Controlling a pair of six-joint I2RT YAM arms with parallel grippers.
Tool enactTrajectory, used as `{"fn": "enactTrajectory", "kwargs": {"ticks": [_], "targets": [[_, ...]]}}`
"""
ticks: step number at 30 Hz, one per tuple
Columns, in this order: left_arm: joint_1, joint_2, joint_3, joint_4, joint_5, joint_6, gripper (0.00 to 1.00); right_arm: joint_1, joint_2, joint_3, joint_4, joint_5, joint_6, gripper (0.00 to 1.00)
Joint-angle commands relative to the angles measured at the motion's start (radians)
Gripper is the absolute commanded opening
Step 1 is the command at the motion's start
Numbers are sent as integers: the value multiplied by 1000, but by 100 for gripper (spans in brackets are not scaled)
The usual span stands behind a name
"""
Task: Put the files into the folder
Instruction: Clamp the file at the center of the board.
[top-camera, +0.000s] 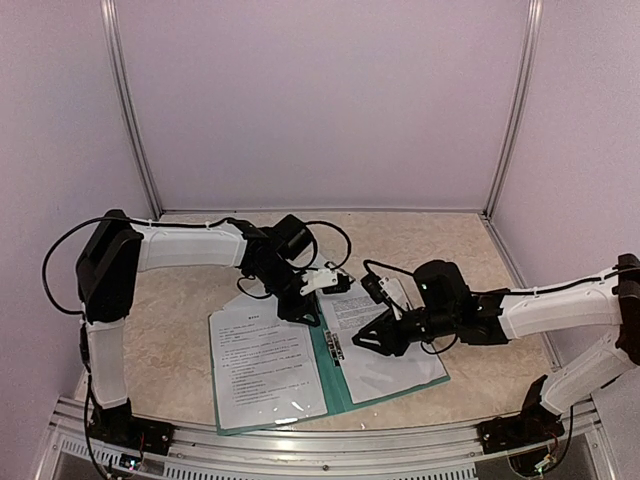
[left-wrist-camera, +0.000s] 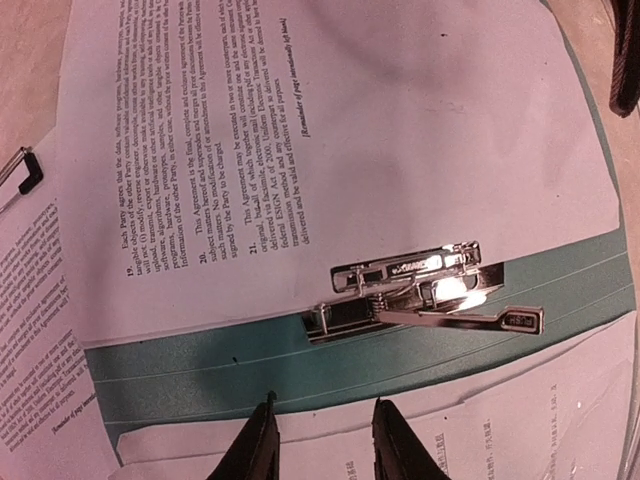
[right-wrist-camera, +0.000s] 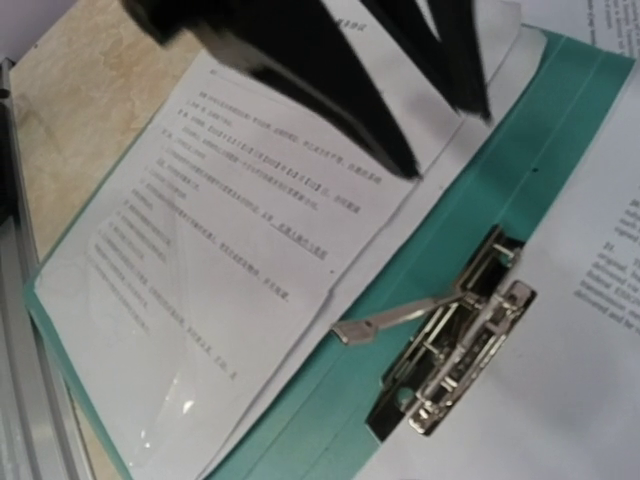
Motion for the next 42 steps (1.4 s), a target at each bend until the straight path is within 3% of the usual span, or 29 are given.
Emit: {"fn": "enactTrajectory", "kwargs": {"ticks": [1, 7, 14, 19, 25, 42], "targets": [[-27, 58, 7, 33, -25, 89, 29, -16, 30, -20, 42, -31, 15, 31], [-24, 68, -8, 88, 6, -22, 27, -23, 44, -21, 45, -35, 23, 31], [-32, 9, -102, 192, -7, -188, 32, -28, 71, -23, 61, -36, 35, 31], [-24, 26, -86, 156, -4, -312, 34, -28, 79, -20, 62, -30, 46, 31], [-32, -53, -211, 292, 49, -152, 38, -27, 97, -23, 77, -42, 60, 30], [-35, 7, -199, 334, -2, 204, 36, -28, 67, -66, 105, -43, 61, 30]]}}
